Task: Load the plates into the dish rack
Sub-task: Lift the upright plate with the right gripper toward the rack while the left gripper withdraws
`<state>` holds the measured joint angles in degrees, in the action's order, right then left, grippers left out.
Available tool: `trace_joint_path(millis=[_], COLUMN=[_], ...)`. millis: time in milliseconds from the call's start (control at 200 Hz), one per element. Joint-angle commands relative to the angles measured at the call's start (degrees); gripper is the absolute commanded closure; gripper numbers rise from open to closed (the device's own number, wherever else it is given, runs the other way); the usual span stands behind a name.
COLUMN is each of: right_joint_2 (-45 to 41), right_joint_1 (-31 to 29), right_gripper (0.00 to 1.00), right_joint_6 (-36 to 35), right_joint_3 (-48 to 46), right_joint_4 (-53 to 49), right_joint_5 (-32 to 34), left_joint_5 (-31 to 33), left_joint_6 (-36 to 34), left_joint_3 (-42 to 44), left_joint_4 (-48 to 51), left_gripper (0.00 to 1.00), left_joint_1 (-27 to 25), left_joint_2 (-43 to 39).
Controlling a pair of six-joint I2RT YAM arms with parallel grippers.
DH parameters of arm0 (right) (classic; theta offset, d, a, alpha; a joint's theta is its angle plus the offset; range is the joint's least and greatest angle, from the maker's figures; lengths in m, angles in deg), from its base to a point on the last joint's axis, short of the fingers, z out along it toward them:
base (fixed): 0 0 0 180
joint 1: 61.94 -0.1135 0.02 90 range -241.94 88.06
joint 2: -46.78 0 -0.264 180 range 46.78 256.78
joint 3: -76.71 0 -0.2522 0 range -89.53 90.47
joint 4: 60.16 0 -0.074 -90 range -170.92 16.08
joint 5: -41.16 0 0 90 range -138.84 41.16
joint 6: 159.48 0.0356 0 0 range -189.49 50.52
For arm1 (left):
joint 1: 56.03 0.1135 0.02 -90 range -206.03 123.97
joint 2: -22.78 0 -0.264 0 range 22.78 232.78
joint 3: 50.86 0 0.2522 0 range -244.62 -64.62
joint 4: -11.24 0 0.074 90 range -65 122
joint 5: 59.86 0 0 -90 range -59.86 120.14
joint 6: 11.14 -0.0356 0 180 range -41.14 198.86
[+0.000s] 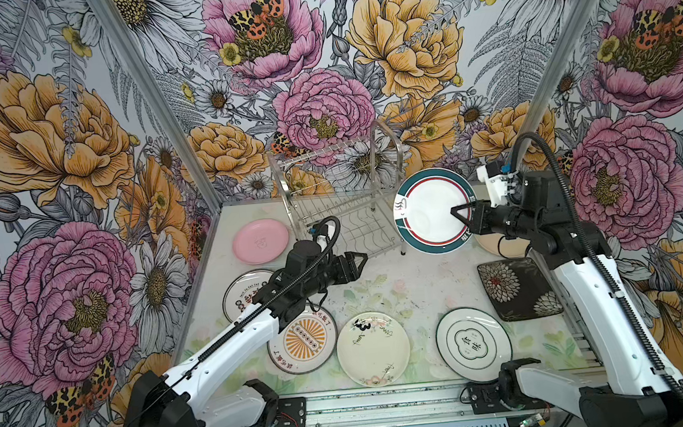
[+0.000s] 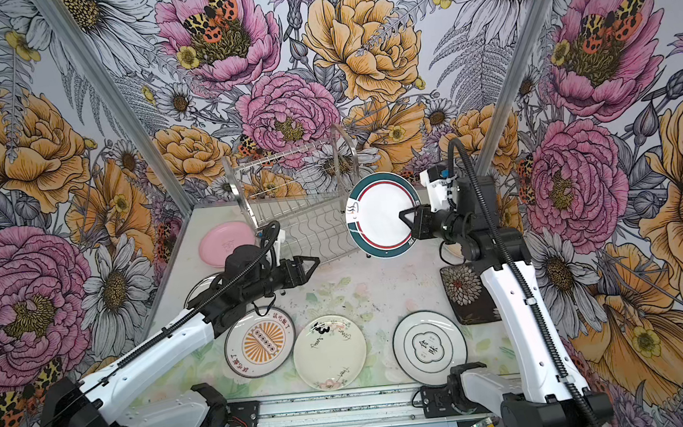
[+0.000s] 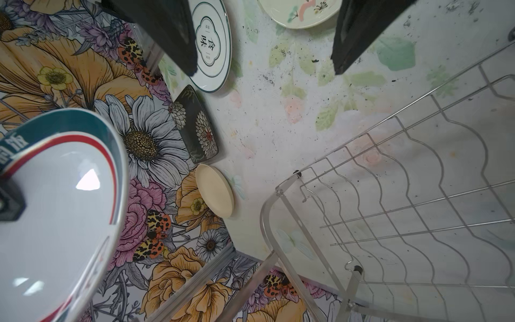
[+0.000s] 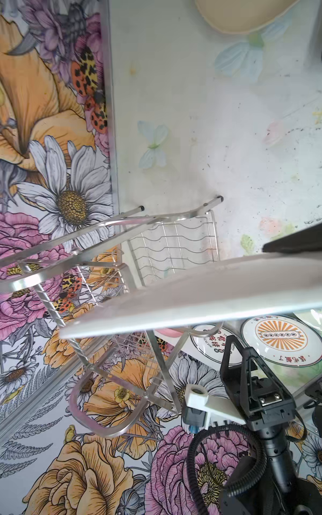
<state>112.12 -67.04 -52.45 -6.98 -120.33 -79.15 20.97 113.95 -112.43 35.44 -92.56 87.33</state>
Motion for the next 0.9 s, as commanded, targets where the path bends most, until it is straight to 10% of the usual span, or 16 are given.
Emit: trace_joint_path(millis=[0,535,896], right_joint_2=[0.5,25.4,47.2], right_joint_1=[-1.6,-21.1,-24.4], right_gripper=[1.00,1.00,1.00], right_joint_6=[-1.1,-8.7,-14.5], right_joint_3=[7.6,41.1,65.7], right_joint_4=[-1.7,-2.1,-1.5], right_joint_5=[5.1,46.5,55.5], left_joint_5=[6.9,14.1,13.5], left_joint_6=[-1.8,-1.1,-1.3], left_joint_3=[1.8,6.4,8.4], left_joint_4=[5.2,13.8,14.9], left_gripper=[0.23,0.22,0.19], left_joint_1=[-0.4,3.4,7.8], left_joint_2=[-4.0,-14.9,-17.5])
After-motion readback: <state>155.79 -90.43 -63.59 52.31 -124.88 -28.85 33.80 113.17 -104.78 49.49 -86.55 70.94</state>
